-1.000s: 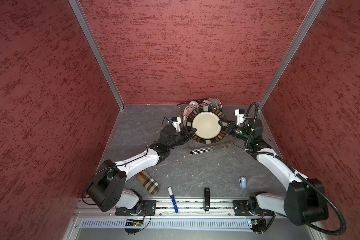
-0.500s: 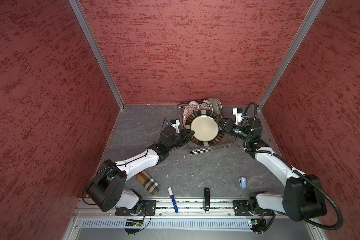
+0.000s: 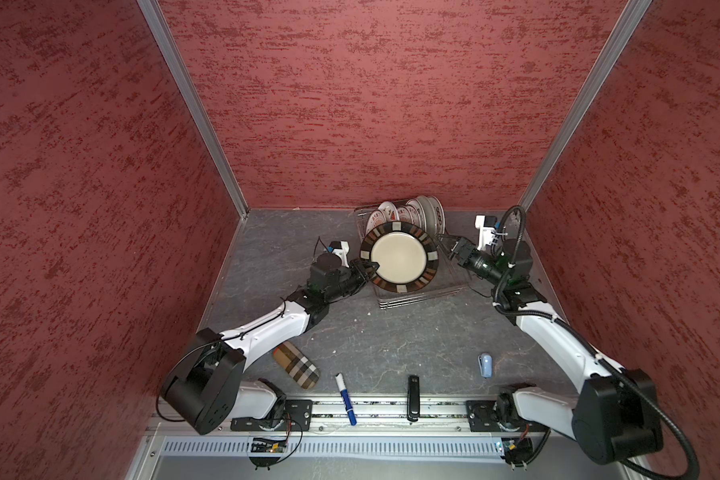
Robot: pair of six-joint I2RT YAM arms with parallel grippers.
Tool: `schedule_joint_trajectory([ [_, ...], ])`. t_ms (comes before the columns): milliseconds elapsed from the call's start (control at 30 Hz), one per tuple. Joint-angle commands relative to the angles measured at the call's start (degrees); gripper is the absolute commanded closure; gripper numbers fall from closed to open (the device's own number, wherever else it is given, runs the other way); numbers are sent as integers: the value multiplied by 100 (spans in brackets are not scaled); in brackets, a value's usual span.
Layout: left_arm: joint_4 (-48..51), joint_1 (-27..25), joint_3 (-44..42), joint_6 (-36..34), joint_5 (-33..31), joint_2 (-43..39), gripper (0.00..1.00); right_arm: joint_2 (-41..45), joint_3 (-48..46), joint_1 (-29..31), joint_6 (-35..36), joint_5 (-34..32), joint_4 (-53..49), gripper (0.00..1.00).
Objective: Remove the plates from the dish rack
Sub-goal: 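Carry the plate tableward with the left gripper while the right gripper releases it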
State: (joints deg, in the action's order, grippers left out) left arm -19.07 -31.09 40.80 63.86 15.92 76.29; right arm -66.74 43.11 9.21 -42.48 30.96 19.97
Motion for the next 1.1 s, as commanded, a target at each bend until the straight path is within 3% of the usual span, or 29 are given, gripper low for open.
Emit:
schedule_joint_trajectory([
  [0, -599, 152, 35, 39, -30, -490, 100, 269, -150, 27, 381, -590, 87, 1],
  [267, -176, 627, -273, -110, -203, -1204, 100, 345, -104, 246, 926, -428, 98, 1],
  [467, 28, 1177, -584, 4, -176, -1598, 100, 267, 76, 980, 1558, -891, -66, 1],
  [567, 334, 1303, -704, -161, -597, -1916, 100, 150, 216, 1396, 1868, -1072, -87, 1],
  [667, 721, 1457, -743, -300, -889, -2157, 100, -184, 499, 1787, 2174, -1122, -219, 1],
  [867, 759, 2338, -962, -56, -253, -2262, 100, -1084, 1280, 2558, 2807, -1680, -835, 1],
  [1067, 865, 2564, -1341, -55, -845, -2648, 100, -1996, 1925, 3291, 3383, -2280, -977, 1],
])
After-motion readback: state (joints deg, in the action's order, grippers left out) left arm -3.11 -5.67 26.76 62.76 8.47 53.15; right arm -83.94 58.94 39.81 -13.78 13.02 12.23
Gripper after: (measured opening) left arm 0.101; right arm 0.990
